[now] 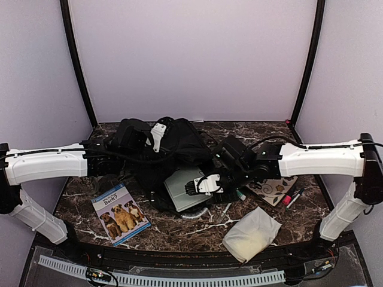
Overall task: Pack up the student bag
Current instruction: Move the book to the largest pocket of the bag.
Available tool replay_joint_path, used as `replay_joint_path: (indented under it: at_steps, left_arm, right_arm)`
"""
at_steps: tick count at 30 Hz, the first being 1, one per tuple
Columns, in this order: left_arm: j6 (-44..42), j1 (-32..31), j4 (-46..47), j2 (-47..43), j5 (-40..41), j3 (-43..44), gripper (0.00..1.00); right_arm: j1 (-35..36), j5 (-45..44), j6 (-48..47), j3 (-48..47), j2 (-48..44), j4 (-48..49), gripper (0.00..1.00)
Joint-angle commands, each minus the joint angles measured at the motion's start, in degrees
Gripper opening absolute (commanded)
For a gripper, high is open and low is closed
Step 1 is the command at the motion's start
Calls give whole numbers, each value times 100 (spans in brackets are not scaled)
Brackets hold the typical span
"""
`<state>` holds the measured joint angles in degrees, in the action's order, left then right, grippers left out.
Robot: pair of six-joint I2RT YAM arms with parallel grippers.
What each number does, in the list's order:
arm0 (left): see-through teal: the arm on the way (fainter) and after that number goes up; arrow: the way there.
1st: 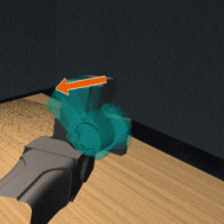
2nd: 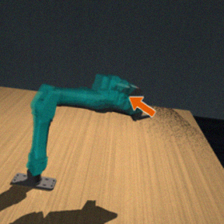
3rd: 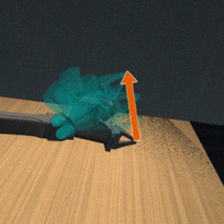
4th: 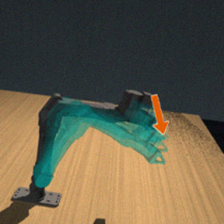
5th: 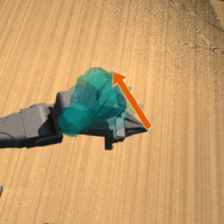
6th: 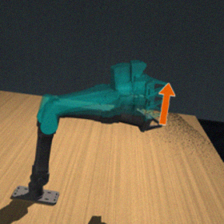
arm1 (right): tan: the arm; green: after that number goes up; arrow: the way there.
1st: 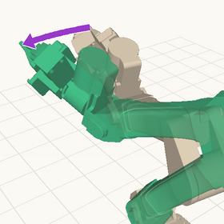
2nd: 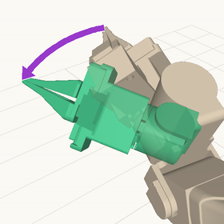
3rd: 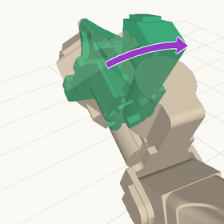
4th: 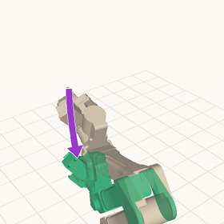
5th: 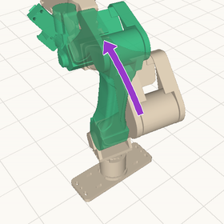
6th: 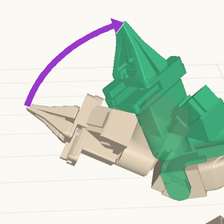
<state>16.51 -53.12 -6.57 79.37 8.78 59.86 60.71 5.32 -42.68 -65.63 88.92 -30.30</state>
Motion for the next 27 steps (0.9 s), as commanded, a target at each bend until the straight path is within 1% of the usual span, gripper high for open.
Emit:
replay_joint_path:
  at_steps: [1,5,8,11,18,22,27]
  left_arm:
    - [34,39,488,-377,-138,281,0]
    - [71,39,505,-314,-226,288,0]
    - [96,39,554,-292,-256,260,0]
    - [117,39,593,-291,-265,221,0]
    - [151,39,661,-284,-332,177,0]
    - [156,39,798,-166,-603,222,0]
    - [44,39,737,74,-830,437,0]
  right_arm:
    - [55,-263,-203,42,194,430,52]
    - [63,-462,-273,16,534,604,56]
    - [64,-572,-329,10,714,691,60]
    - [64,-692,-389,-3,929,746,61]
    - [73,-1013,-228,-287,1257,975,51]
    - [73,-1189,-183,-421,1461,1214,46]
    - [71,-1506,-149,-595,1813,1767,40]
